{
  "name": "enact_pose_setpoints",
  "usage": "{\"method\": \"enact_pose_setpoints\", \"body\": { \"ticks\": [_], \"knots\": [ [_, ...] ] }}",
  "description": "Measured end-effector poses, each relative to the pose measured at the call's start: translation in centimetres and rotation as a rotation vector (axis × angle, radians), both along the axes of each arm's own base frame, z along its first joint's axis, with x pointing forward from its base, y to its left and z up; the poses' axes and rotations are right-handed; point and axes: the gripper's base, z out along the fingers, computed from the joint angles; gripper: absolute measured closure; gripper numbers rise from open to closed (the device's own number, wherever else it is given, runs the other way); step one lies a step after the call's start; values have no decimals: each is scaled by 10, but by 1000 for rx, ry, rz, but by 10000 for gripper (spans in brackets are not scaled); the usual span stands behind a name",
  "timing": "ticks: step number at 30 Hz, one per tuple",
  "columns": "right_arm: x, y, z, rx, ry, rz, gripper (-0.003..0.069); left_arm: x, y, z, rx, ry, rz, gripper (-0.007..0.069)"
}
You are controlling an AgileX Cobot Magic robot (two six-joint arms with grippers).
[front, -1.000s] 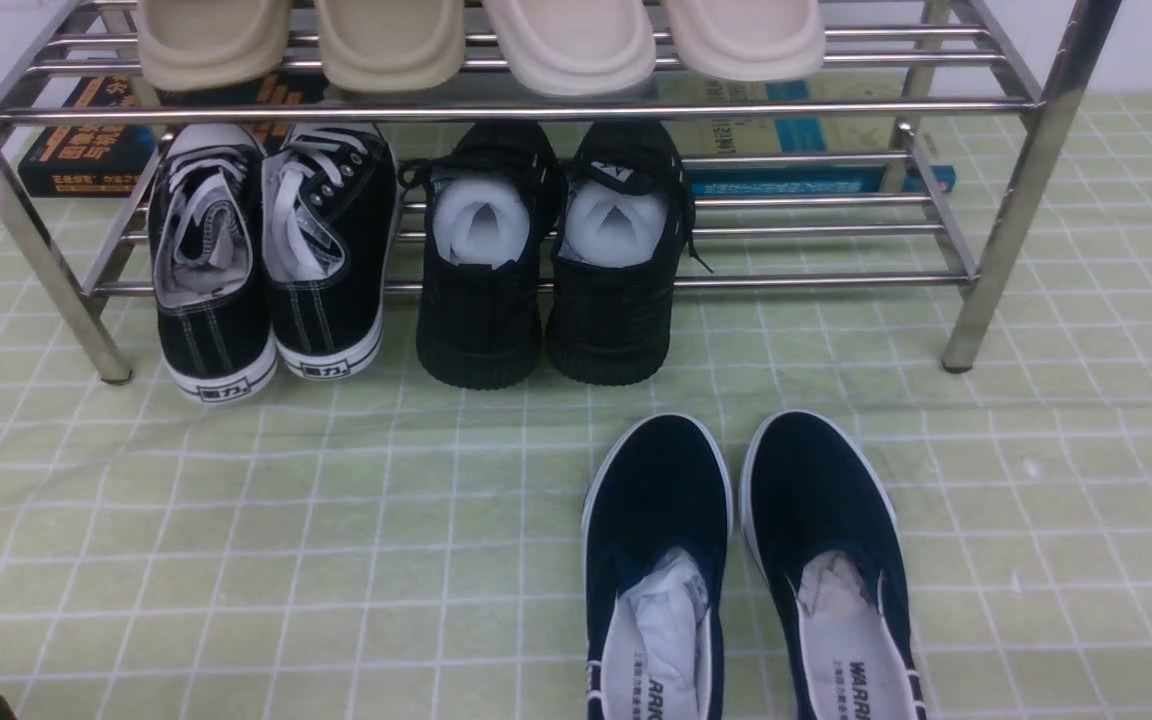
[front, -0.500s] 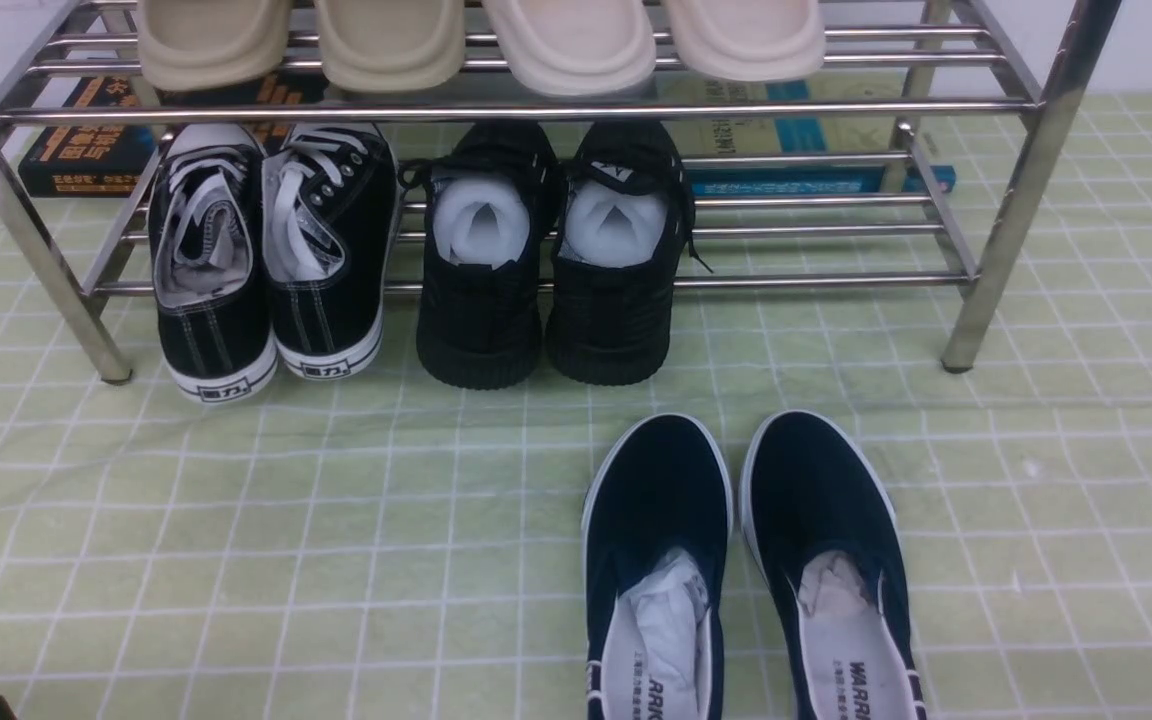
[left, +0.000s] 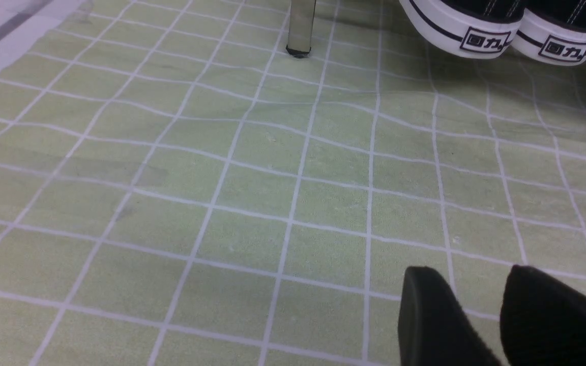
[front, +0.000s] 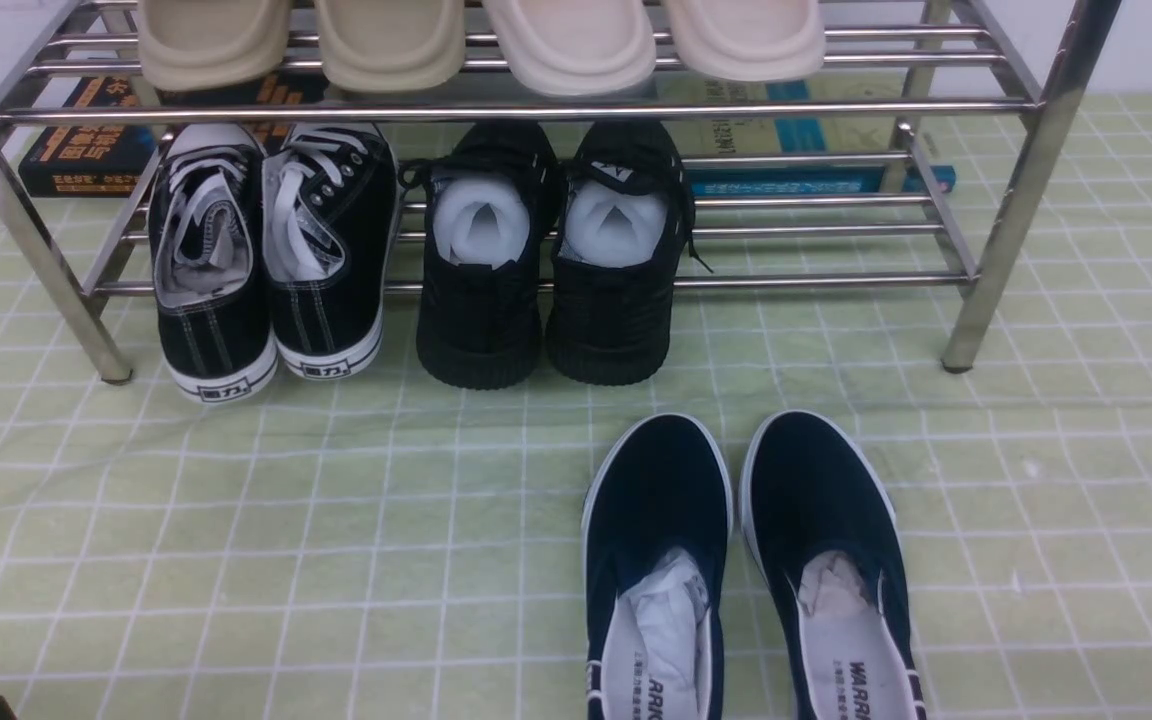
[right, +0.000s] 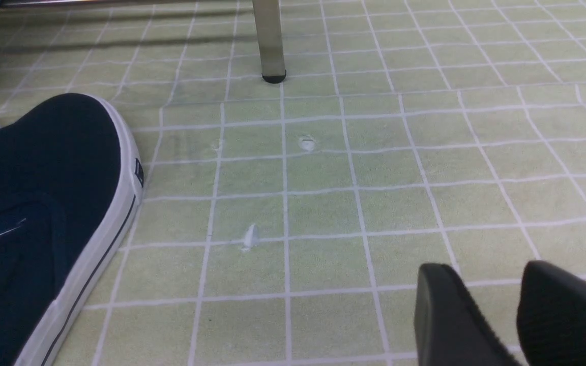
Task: Take the shoes off the shelf with your hand from the green coffee tablecloth.
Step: 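Grasp the leftmost shoe on the bottom shelf of the shoe rack with the left gripper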
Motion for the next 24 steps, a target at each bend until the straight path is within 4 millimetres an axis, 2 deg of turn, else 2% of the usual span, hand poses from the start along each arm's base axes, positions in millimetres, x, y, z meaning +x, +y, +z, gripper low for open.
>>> {"method": "enact_pose_setpoints", "body": {
  "ticks": [12,15,20,21,22,24],
  "knots": [
    [0,0,0,0,0,0,422,0,0,0,0,0,0,383],
    [0,0,0,0,0,0,422,0,-1,0,-70,-6,7,383],
    [0,0,0,0,0,0,422,1,-10,2,-597,-48,58,383],
    [0,0,0,0,0,0,422,1,-10,2,-647,-50,63,383],
    [0,0,0,0,0,0,422,2,-13,3,-818,-54,80,383],
    [0,0,0,0,0,0,422,2,-14,6,-961,-69,95,383]
  ]
}}
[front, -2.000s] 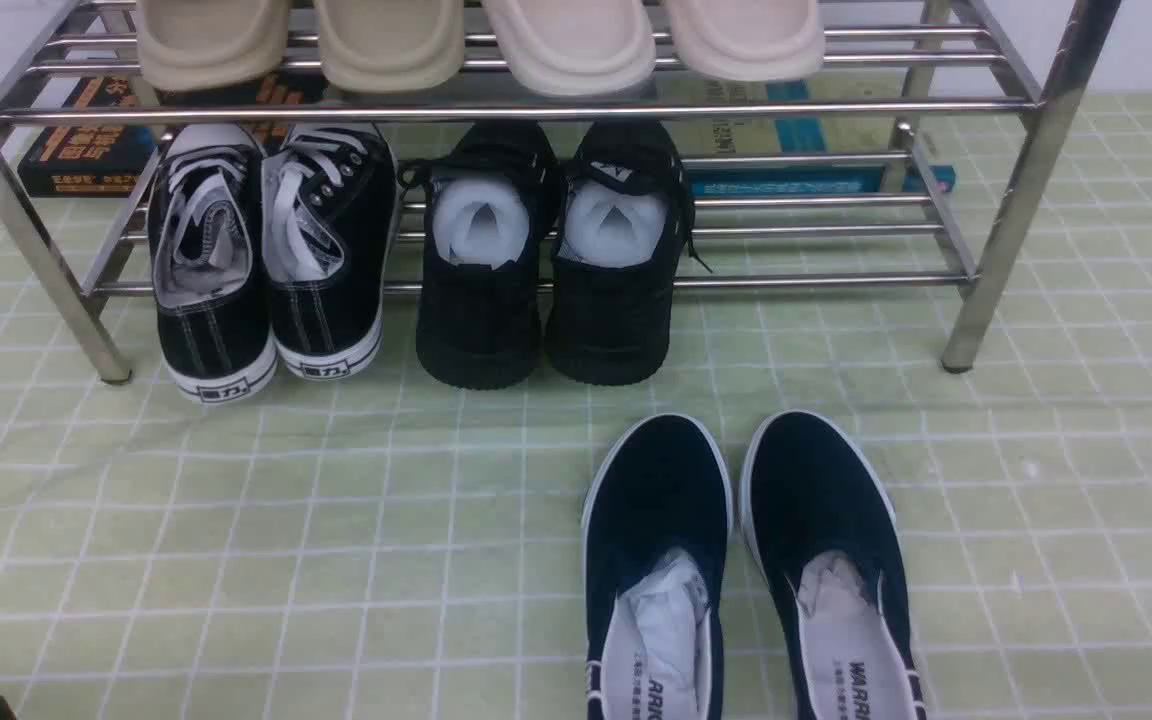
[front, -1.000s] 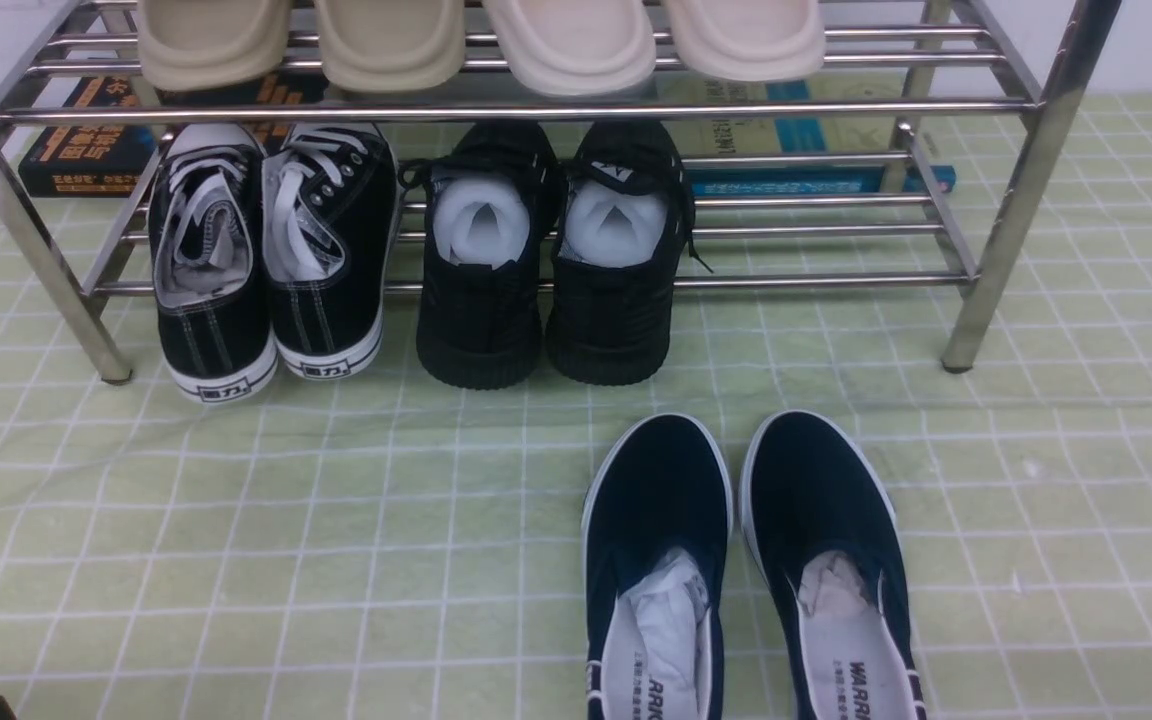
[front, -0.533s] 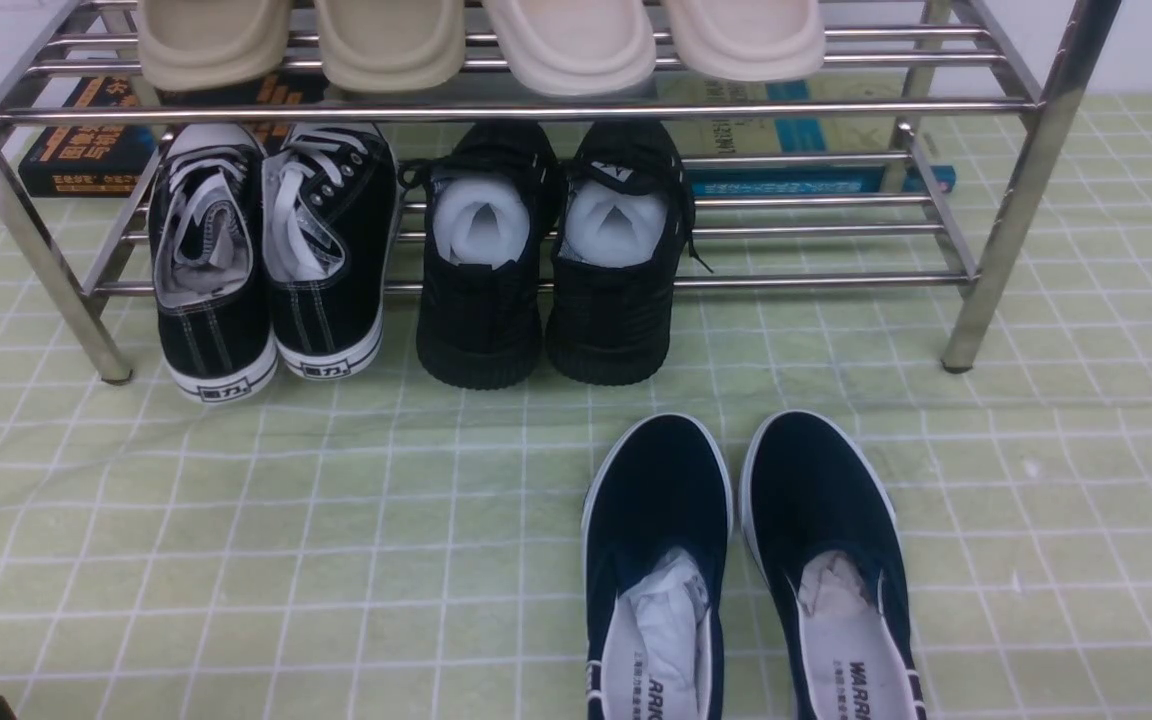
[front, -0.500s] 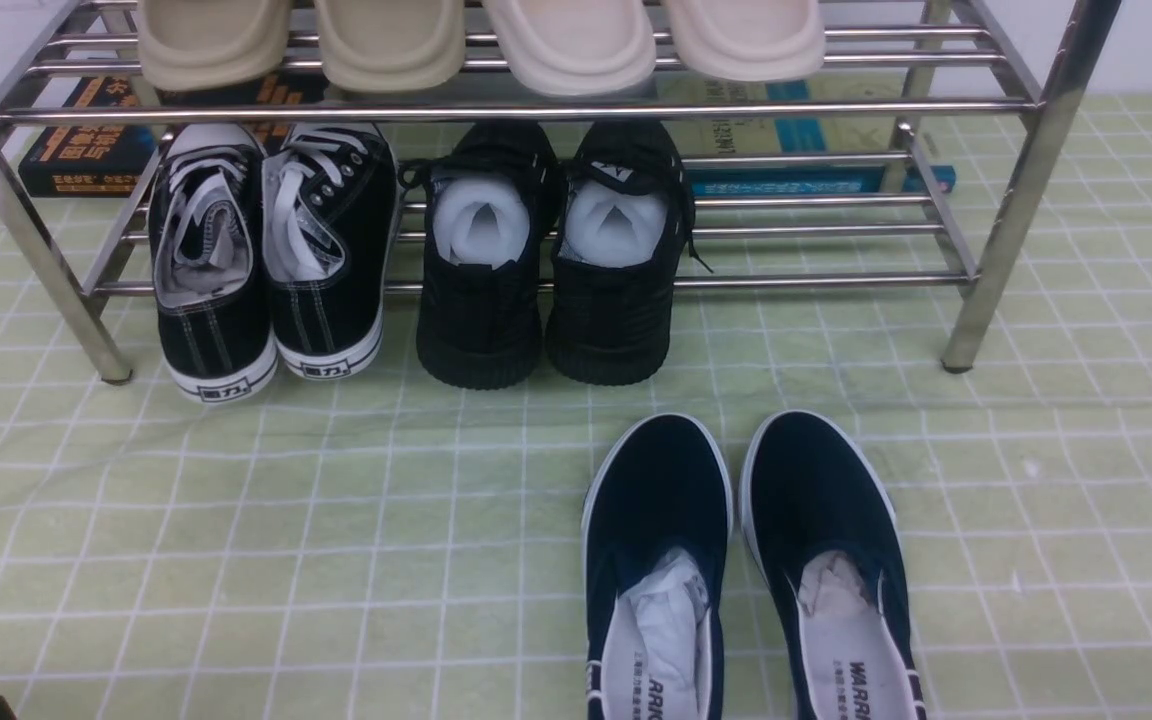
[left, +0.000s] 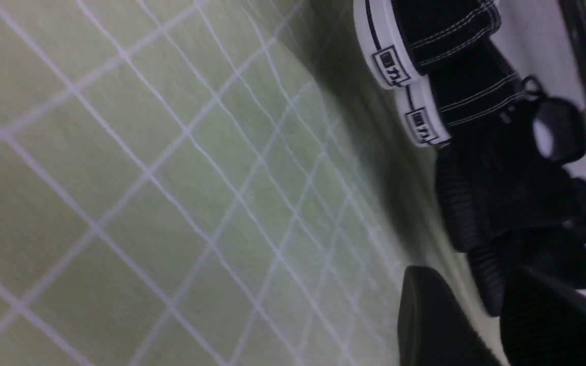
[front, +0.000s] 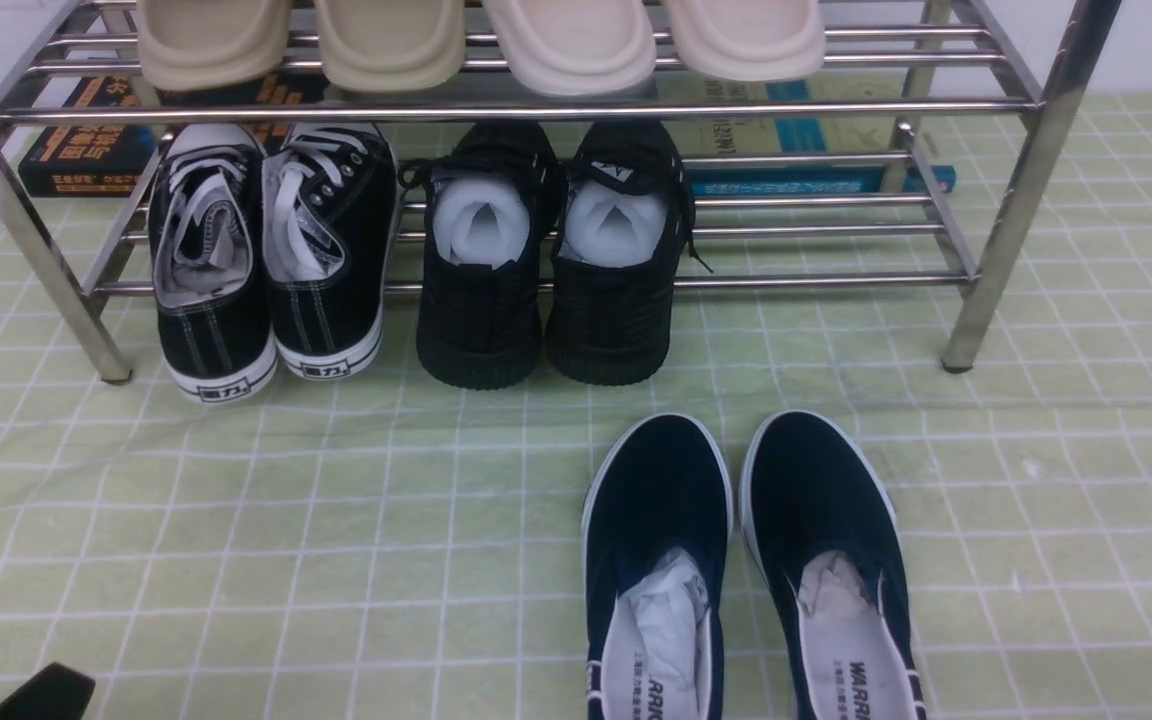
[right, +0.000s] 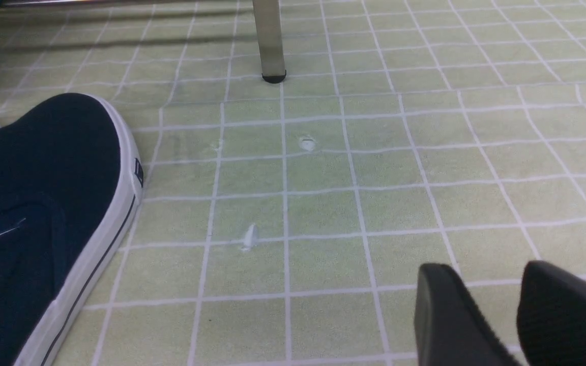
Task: Take the shoes off the shelf with your hand from the green coffee tablecloth.
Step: 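Grasp the leftmost shoe on the bottom shelf of the shoe rack with the left gripper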
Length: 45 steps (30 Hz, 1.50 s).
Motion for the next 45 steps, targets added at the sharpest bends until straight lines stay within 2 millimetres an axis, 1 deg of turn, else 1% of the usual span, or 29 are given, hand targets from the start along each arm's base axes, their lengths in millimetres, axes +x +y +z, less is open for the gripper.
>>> {"method": "enact_pose_setpoints", "body": {
  "ticks": [2,5,13,18,19,20,21,22,23,24,25,26,27,28,29,31,32,34,35,36,37,38,39,40,41,42,43,44,45],
  "knots": [
    [0,0,0,0,0,0,422,0,0,2,-63,-13,11,383],
    [0,0,0,0,0,0,422,1,1,4,-99,-40,29,383],
    [0,0,0,0,0,0,422,2,5,11,-106,-119,71,383],
    [0,0,0,0,0,0,422,2,8,20,-95,-180,95,389],
    [0,0,0,0,0,0,422,1,7,24,-84,-189,92,398],
    [0,0,0,0,0,0,422,-1,7,38,-54,-226,85,435],
    [0,0,0,0,0,0,422,-1,7,40,-52,-231,84,440],
    [0,0,0,0,0,0,422,-2,7,53,-23,-248,78,480],
    [0,0,0,0,0,0,422,-1,6,54,-19,-241,76,487],
    [0,0,0,0,0,0,422,1,6,66,21,-220,62,536],
    [0,0,0,0,0,0,422,7,5,71,61,-162,41,564],
    [0,0,0,0,0,0,422,8,5,74,68,-158,37,575],
    [0,0,0,0,0,0,422,19,3,77,128,-28,-11,607],
    [0,0,0,0,0,0,422,19,3,80,135,-35,-11,610],
    [0,0,0,0,0,0,422,32,1,81,178,90,-59,623],
    [0,0,0,0,0,0,422,51,0,85,243,262,-137,624],
    [0,0,0,0,0,0,422,53,0,83,248,284,-144,624],
    [0,0,0,0,0,0,422,70,1,87,290,378,-184,622],
    [0,0,0,0,0,0,422,93,3,88,317,479,-216,608],
    [0,0,0,0,0,0,422,93,3,91,322,474,-216,606],
    [0,0,0,0,0,0,422,112,5,92,338,531,-233,585],
    [0,0,0,0,0,0,422,123,6,94,348,551,-238,566],
    [0,0,0,0,0,0,422,143,8,100,367,575,-244,533],
    [0,0,0,0,0,0,422,144,9,102,371,568,-243,527],
    [0,0,0,0,0,0,422,164,11,108,390,577,-245,480],
    [0,0,0,0,0,0,422,166,11,106,389,586,-247,474],
    [0,0,0,0,0,0,422,187,13,115,407,578,-245,412],
    [0,0,0,0,0,0,422,188,13,113,406,585,-247,405],
    [0,0,0,0,0,0,422,203,14,118,421,578,-250,349]
  ]
}}
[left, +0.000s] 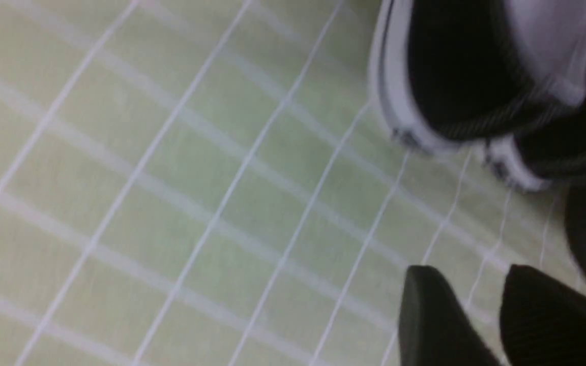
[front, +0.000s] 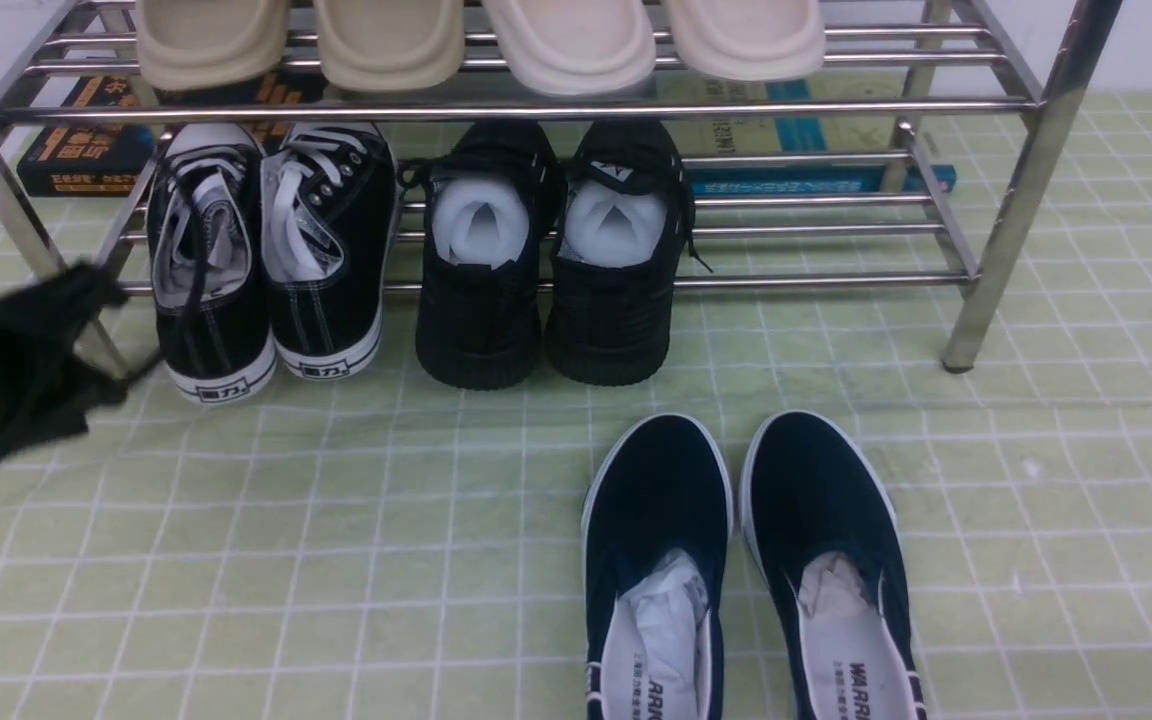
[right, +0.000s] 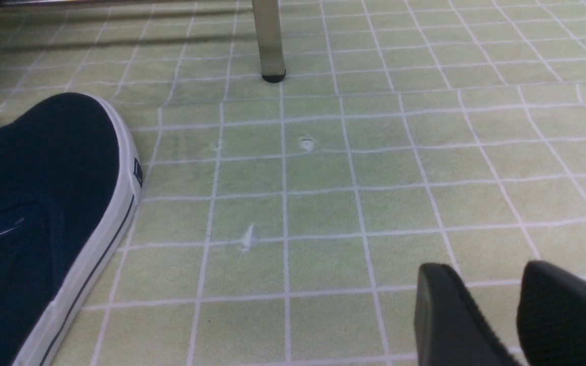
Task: Take the shoes off the shelf with your hand from the green coffee tablecloth.
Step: 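Grasp the leftmost shoe on the bottom shelf of the shoe rack with the left gripper, then set the held shoe down on the floor in front of the rack with the left gripper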
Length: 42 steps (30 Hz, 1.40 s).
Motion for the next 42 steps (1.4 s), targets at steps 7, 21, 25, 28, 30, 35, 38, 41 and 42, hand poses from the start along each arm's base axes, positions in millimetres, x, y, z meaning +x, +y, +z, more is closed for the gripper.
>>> {"method": "enact_pose_setpoints", "body": {
  "ticks": [7,21,25,28,30,35,38,41,42],
  "knots": [
    [0,0,0,0,0,0,422,53,4,11,70,-45,-64,221],
    [0,0,0,0,0,0,421,116,10,-41,112,-8,-79,271],
    [0,0,0,0,0,0,421,121,11,-53,110,16,-78,390],
    [0,0,0,0,0,0,421,121,11,-54,116,26,-85,529],
    [0,0,0,0,0,0,421,120,11,-54,120,35,-91,588],
    [0,0,0,0,0,0,421,102,9,-38,139,117,-147,619],
    [0,0,0,0,0,0,421,80,8,-20,155,188,-185,619],
    [0,0,0,0,0,0,421,44,10,13,214,236,-207,619],
    [0,0,0,0,0,0,421,34,11,21,228,236,-203,619]
  ]
}}
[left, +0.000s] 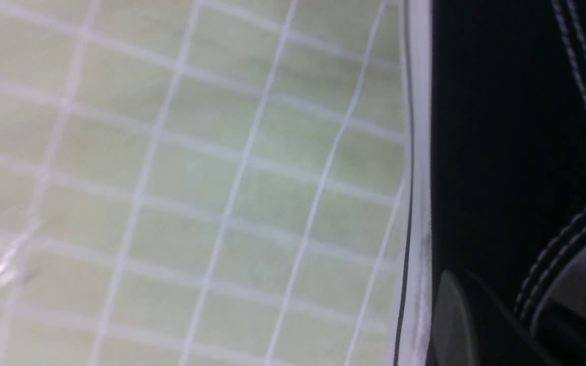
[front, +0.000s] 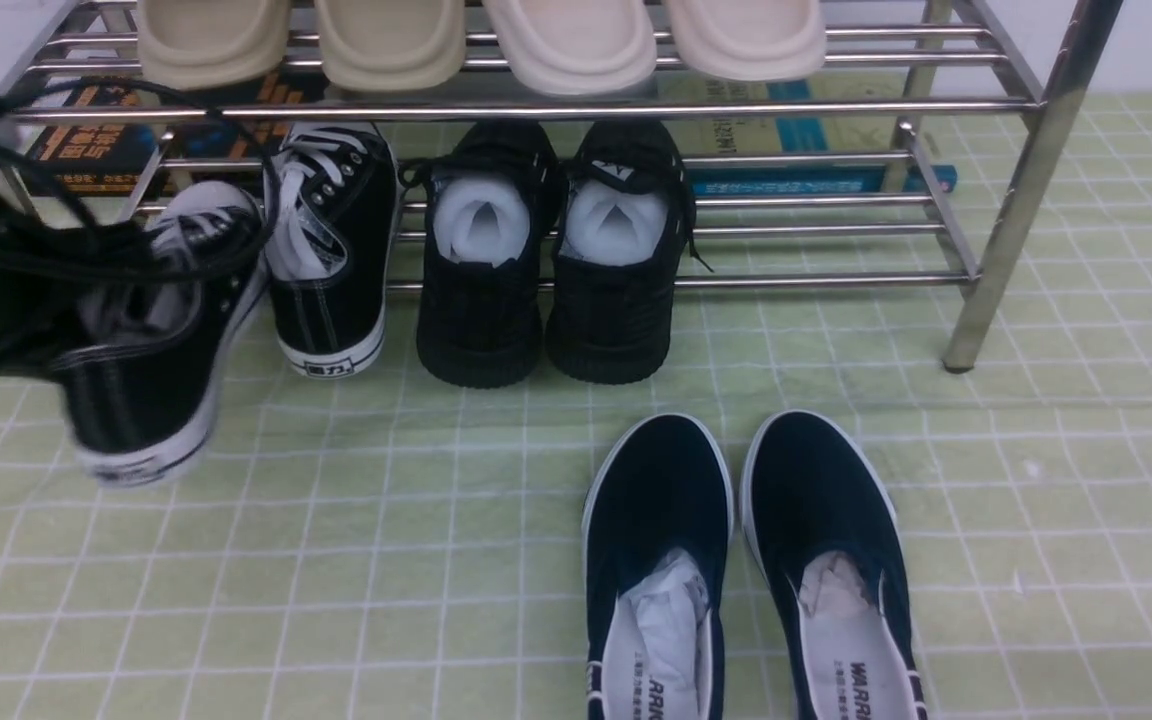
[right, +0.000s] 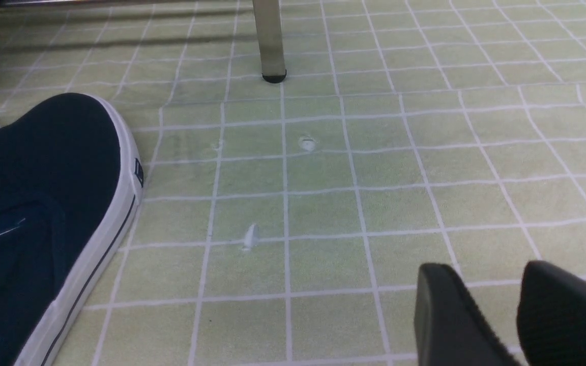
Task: Take the shoes off the shelf with your hand from the green coffee tablecloth.
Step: 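Set the held shoe down on the floor in front of the rack with the left gripper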
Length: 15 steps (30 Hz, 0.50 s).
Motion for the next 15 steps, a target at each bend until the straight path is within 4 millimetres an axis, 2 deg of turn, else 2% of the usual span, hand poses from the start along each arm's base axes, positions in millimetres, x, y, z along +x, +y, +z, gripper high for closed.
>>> {"method": "enact_pose_setpoints", "body": {
  "ticks": [2,3,4,5,6,7,9,13,15],
  "knots": [
    [0,0,0,0,0,0,421,-17,0,10,9,2,6,617],
    [0,0,0,0,0,0,421,-18,0,11,9,0,6,617],
    [0,0,0,0,0,0,421,-32,-1,14,6,15,11,616],
    [0,0,0,0,0,0,421,-34,-1,13,5,17,11,616],
    [0,0,0,0,0,0,421,-48,-3,8,-4,49,13,616],
    [0,0,0,0,0,0,421,-53,-4,6,-7,57,12,616],
    [0,0,0,0,0,0,421,-61,-5,-5,-9,92,8,616],
    [0,0,0,0,0,0,421,-86,-24,-46,-21,205,-30,615],
    [0,0,0,0,0,0,421,-92,-33,-60,-22,228,-54,616]
  ]
}}
